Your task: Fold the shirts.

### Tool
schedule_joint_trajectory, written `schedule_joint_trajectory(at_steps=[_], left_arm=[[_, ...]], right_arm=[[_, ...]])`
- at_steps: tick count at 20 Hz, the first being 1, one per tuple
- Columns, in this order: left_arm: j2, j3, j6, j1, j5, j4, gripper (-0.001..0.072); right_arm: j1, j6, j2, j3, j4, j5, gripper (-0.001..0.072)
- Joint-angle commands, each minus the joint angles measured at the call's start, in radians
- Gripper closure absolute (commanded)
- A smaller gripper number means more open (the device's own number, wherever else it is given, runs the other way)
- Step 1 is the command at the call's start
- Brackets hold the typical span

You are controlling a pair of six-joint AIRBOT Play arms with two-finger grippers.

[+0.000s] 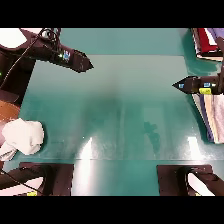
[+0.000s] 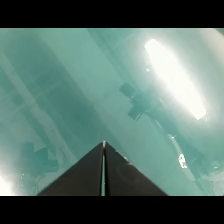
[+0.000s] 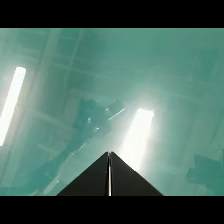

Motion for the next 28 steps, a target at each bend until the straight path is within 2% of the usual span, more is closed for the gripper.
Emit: schedule_joint_trajectory(at_steps=[1, 13, 16, 18, 21, 25, 26, 28], left_arm=[[0.0, 0.0, 0.0, 0.0, 0.0, 0.0, 0.0679], [0.0, 0.0, 0.0, 0.0, 0.003, -0.003, 0.0678], [0.0, 0.0, 0.001, 0.0, 0.076, -0.011, 0.0679], [0.013, 0.002, -0.008, 0.033, -0.004, 0.046, 0.0679], [0.082, -0.017, -0.008, 0.195, -0.153, 0.097, 0.0679], [0.282, -0.24, -0.013, 0.513, -0.167, 0.131, 0.0679], [0.327, -0.32, -0.037, 0.587, -0.169, 0.156, 0.0679], [0.389, -0.465, -0.047, 0.696, -0.183, 0.207, 0.0678]], right_arm=[[0.002, 0.0, 0.0, 0.0, 0.0, -0.002, 0.0698], [0.002, 0.0, 0.0, 0.0, 0.001, 0.015, 0.0698], [0.002, 0.001, 0.0, 0.0, 0.001, 0.015, 0.0698], [0.002, 0.001, 0.0, 0.0, 0.002, 0.015, 0.0698], [0.002, 0.001, 0.001, 0.0, 0.001, 0.043, 0.0698], [0.002, 0.001, 0.001, 0.0, 0.0, 0.057, 0.0698], [0.002, 0.0, 0.001, 0.0, 0.0, 0.056, 0.0698], [0.002, 0.0, 0.001, 0.0, 0.0, 0.056, 0.0698]])
